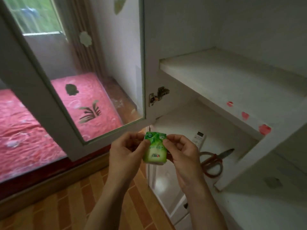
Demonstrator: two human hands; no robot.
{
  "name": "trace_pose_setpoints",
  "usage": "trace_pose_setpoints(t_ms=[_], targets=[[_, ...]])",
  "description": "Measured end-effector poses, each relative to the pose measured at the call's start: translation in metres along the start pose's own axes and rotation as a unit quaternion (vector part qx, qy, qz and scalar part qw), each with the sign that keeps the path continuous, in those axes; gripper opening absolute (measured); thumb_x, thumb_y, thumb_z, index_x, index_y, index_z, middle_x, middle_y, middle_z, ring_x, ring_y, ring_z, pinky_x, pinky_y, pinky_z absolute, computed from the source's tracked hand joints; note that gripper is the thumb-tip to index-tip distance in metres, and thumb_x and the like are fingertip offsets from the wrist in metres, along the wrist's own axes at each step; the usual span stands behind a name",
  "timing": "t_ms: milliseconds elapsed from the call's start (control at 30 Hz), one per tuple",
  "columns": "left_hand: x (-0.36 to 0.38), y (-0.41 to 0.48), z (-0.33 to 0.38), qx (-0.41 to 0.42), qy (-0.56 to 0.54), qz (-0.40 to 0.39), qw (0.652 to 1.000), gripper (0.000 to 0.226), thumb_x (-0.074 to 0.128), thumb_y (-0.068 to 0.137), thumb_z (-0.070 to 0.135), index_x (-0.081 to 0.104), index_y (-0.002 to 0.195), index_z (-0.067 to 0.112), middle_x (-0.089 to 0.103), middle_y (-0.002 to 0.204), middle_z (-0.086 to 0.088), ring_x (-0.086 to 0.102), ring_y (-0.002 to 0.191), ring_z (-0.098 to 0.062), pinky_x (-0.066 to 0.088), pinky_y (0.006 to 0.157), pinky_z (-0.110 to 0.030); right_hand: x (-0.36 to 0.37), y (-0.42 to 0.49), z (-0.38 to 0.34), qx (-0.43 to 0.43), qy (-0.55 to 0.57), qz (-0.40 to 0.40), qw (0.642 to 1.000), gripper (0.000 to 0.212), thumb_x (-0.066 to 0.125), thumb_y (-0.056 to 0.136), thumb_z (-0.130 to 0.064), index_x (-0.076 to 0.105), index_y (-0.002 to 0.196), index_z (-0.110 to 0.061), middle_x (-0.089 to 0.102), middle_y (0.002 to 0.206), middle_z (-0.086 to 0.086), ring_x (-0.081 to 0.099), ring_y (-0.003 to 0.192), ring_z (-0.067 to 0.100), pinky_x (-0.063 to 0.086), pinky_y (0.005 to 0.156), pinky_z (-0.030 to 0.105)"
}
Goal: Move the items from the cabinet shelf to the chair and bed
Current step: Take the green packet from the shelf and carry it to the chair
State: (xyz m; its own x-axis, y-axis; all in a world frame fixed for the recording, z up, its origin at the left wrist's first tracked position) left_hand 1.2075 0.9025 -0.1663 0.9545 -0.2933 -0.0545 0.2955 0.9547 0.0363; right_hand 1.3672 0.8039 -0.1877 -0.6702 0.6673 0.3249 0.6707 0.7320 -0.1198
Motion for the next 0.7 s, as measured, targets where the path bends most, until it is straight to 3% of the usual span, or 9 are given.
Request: trace_pose_setpoints(t_ms=[200, 300, 367, 500, 700], targets=[[-0.077, -0.028, 0.016, 0.027, 0.001, 0.085, 0.996, 0.008, 0.074, 0.087, 0.006, 0.073, 0.087, 0.014, 0.077, 0.081, -0.008, 0.075, 0.077, -0.024, 0.061, 0.066, -0.041, 0.068, -0.026, 0.012, 0.012, -0.015, -0.090, 0.996, 0.009, 0.068, 0.091, 0.000, 0.069, 0.090, -0.009, 0.077, 0.083, 0.004, 0.075, 0.082, 0.020, 0.062, 0.073, 0.034], [-0.123, -0.044, 0.023, 0.039, -0.005, 0.128, 0.991, 0.006, 0.073, 0.087, 0.005, 0.073, 0.087, 0.011, 0.077, 0.081, -0.008, 0.076, 0.078, -0.025, 0.061, 0.065, -0.038, 0.109, -0.046, 0.019, 0.015, -0.023, -0.128, 0.991, 0.007, 0.067, 0.092, -0.001, 0.068, 0.091, -0.008, 0.074, 0.093, 0.016, 0.072, 0.088, 0.028, 0.059, 0.081, 0.043], [-0.157, -0.058, 0.026, 0.041, -0.009, 0.155, 0.987, 0.005, 0.073, 0.087, 0.006, 0.073, 0.089, 0.010, 0.077, 0.082, -0.009, 0.076, 0.081, -0.028, 0.062, 0.069, -0.043, 0.138, -0.063, 0.025, 0.014, -0.027, -0.155, 0.987, 0.005, 0.067, 0.092, -0.001, 0.068, 0.093, -0.006, 0.073, 0.099, 0.024, 0.071, 0.090, 0.032, 0.059, 0.080, 0.044], [-0.219, -0.082, 0.027, 0.049, -0.017, 0.194, 0.980, 0.006, 0.072, 0.088, 0.006, 0.074, 0.091, 0.010, 0.078, 0.084, -0.010, 0.076, 0.084, -0.028, 0.061, 0.075, -0.048, 0.189, -0.096, 0.044, 0.024, -0.029, -0.201, 0.979, 0.004, 0.067, 0.093, -0.003, 0.069, 0.092, -0.007, 0.074, 0.093, 0.018, 0.071, 0.087, 0.030, 0.059, 0.077, 0.041], [-0.316, -0.131, 0.016, 0.059, -0.043, 0.254, 0.964, 0.006, 0.070, 0.089, 0.002, 0.074, 0.090, 0.007, 0.078, 0.084, -0.012, 0.074, 0.078, -0.018, 0.060, 0.069, -0.034, 0.261, -0.162, 0.083, 0.036, -0.048, -0.256, 0.965, 0.003, 0.069, 0.092, -0.004, 0.070, 0.093, -0.006, 0.074, 0.088, 0.014, 0.070, 0.084, 0.028, 0.061, 0.069, 0.034]])
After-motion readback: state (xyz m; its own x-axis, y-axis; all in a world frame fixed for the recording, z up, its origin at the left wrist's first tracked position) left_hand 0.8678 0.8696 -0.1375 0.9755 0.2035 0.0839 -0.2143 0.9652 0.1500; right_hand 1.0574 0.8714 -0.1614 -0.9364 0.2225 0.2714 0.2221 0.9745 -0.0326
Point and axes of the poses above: each hand's wrist, its own y-axis towards the middle knuckle, its own x-axis out of the palm, z = x × y, the point moved 10 cm from there along y, towards the middle knuckle
